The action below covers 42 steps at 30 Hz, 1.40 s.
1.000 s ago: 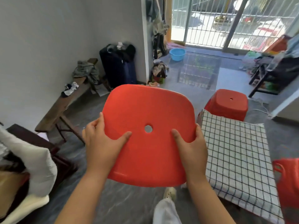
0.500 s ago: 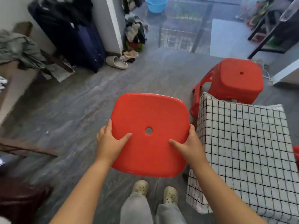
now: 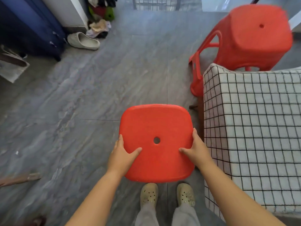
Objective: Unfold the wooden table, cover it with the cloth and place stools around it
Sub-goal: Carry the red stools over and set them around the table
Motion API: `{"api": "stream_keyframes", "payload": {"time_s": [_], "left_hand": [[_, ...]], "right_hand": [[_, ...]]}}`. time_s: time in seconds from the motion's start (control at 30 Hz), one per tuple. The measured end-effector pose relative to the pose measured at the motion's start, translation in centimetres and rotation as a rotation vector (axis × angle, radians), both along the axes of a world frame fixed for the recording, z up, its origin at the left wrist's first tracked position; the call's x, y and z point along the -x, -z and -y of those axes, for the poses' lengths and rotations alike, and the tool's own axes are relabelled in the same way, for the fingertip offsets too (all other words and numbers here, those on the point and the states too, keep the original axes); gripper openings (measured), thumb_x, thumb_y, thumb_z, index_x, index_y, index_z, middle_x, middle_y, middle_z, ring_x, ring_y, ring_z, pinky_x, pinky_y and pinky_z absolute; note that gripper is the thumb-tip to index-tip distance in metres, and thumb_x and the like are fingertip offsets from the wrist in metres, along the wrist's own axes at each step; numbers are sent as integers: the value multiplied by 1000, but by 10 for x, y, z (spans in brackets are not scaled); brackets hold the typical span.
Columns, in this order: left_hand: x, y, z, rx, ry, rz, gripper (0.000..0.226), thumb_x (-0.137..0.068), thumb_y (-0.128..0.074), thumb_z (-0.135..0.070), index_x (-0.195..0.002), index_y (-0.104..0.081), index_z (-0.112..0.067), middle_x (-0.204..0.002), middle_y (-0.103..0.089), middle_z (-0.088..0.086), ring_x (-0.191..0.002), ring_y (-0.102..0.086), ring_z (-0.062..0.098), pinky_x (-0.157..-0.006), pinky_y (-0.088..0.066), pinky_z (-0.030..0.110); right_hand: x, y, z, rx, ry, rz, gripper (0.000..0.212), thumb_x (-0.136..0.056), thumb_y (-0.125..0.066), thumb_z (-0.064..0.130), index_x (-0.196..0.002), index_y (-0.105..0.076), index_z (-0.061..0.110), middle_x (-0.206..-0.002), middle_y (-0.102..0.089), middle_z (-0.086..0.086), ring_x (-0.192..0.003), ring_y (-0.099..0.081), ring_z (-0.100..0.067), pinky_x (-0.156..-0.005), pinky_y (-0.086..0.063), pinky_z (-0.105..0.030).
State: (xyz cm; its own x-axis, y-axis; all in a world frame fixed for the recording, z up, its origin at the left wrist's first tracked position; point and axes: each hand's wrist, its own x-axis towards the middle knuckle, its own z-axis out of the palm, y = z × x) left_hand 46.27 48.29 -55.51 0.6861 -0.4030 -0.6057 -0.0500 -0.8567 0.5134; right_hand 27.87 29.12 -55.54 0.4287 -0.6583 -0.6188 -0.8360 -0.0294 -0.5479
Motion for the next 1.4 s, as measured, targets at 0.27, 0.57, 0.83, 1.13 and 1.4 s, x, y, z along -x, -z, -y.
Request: {"api": "stream_keyframes", "payload": {"time_s": [0.27,0.57,0.83,1.13,1.4], "left_hand": [[9,35,-3,14,51,-16,106,-76,-71,-48,-151,-2,-21,-159,-8,6,-143,-18,18,-113,-22,35],[9,-6,11,-178,316,183,104,-79,-61,-59,-151,4,-20,-156,21,11,-144,16,28,-113,-11,53],[53,-185,59,188,552,462,86,-86,-52,-55,-151,-10,-19,-158,12,4,-145,10,21,-114,-11,48],[190,-433,126,586,963,777,77,-87,-36,-58,-150,-18,-18,-157,-18,6,-144,-18,28,-112,-23,43],[464,-560,128,860,1481,864,79,-86,-10,-68,-151,-8,-24,-159,-6,2,-146,-6,22,-114,-13,39]], "right_hand": [[6,35,3,46,1,-28,110,-72,-81,18,-154,-7,11,-158,-25,-7,-142,-29,-19,-114,-28,-34],[-1,2,-10,223,-125,-101,82,-86,-67,25,-150,-20,6,-152,-34,-12,-140,-32,-26,-113,-29,-40],[42,-190,-15,450,32,213,62,-93,-55,38,-147,-33,15,-152,-37,2,-140,-30,-9,-113,-26,-25],[236,-429,-46,1031,225,85,59,-94,-46,51,-142,-42,15,-149,-42,-3,-139,-33,-16,-112,-19,-25],[493,-531,-155,1214,655,-184,60,-92,-44,50,-139,-47,13,-143,-48,-3,-134,-42,-19,-110,-36,-37]]}}
